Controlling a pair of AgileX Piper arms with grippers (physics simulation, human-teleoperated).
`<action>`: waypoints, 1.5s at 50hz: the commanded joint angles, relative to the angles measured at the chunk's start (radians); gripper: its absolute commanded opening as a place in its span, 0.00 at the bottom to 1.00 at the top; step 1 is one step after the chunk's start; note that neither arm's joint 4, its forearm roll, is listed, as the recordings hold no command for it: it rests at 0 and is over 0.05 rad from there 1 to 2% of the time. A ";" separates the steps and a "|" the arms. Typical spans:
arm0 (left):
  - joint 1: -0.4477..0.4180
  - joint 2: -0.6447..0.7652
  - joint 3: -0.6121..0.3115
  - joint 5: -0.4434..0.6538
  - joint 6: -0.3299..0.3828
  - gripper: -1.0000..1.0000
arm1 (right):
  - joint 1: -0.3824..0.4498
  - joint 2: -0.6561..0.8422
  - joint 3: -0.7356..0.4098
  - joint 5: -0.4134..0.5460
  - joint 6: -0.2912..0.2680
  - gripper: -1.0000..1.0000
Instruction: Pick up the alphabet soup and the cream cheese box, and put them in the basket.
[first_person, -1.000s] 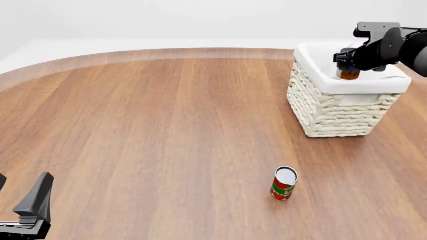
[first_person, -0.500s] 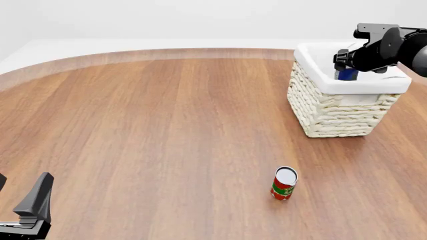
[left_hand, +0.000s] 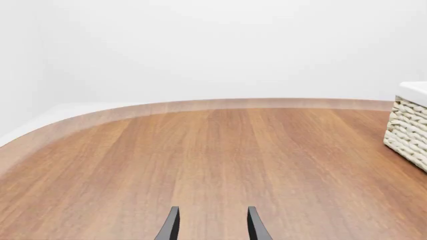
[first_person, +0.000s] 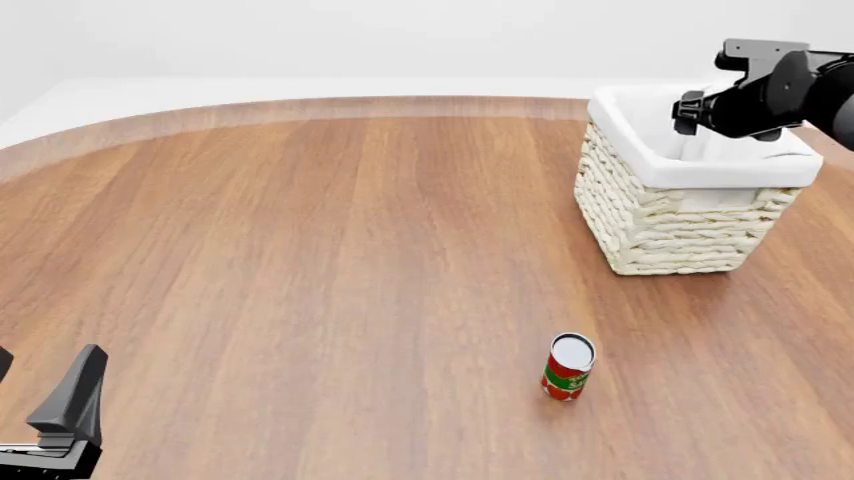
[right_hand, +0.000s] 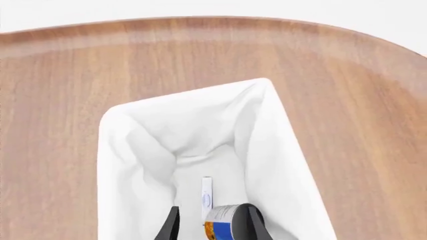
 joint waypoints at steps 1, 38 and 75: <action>0.000 0.001 0.000 -0.001 0.000 1.00 | -0.001 -0.009 0.008 -0.013 0.000 1.00; 0.000 0.001 0.000 -0.001 0.000 1.00 | -0.024 -0.043 0.042 -0.070 -0.093 1.00; 0.000 -0.001 0.000 0.001 0.000 1.00 | -0.016 -0.116 0.127 -0.178 -0.119 1.00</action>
